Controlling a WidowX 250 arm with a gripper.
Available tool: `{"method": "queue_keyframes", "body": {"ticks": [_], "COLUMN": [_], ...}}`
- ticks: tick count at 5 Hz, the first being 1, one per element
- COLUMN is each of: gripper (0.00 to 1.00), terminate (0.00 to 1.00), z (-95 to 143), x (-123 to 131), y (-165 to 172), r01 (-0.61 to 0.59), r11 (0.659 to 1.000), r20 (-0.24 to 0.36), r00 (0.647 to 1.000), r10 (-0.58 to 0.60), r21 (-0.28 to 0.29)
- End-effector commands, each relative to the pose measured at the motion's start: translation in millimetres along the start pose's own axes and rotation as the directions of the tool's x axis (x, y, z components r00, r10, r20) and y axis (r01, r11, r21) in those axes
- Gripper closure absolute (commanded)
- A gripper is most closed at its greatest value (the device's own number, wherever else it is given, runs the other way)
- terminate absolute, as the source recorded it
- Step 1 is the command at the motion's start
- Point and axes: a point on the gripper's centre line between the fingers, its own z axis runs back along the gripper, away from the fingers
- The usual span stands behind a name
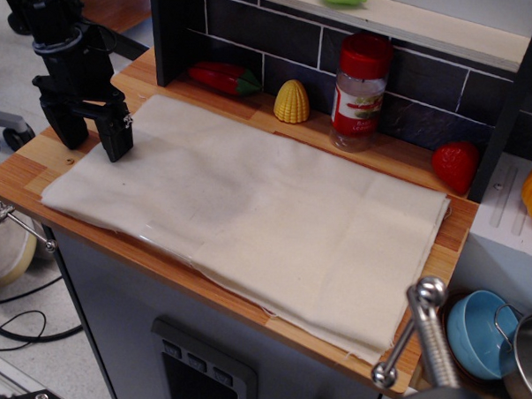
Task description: Fold cloth in half
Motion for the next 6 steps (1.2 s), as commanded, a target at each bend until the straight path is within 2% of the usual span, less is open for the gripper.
{"method": "queue_keyframes", "body": {"ticks": [1, 4, 5, 6], "gripper": [1.00, 1.00, 1.00, 1.00], "terminate": [0.00, 0.00, 0.00, 0.00], "z": [5, 5, 29, 60], "x": [11, 14, 23, 30], "y": [-7, -23, -34, -58], "r01": [-0.001, -0.016, -0.038, -0.072], "r11": [0.999, 0.999, 0.999, 0.994], "r20": [0.077, 0.090, 0.067, 0.051], "r00": [0.997, 0.996, 0.997, 0.996], "r10": [-0.003, 0.012, 0.038, 0.076], "r21": [0.055, 0.040, -0.006, -0.082]}}
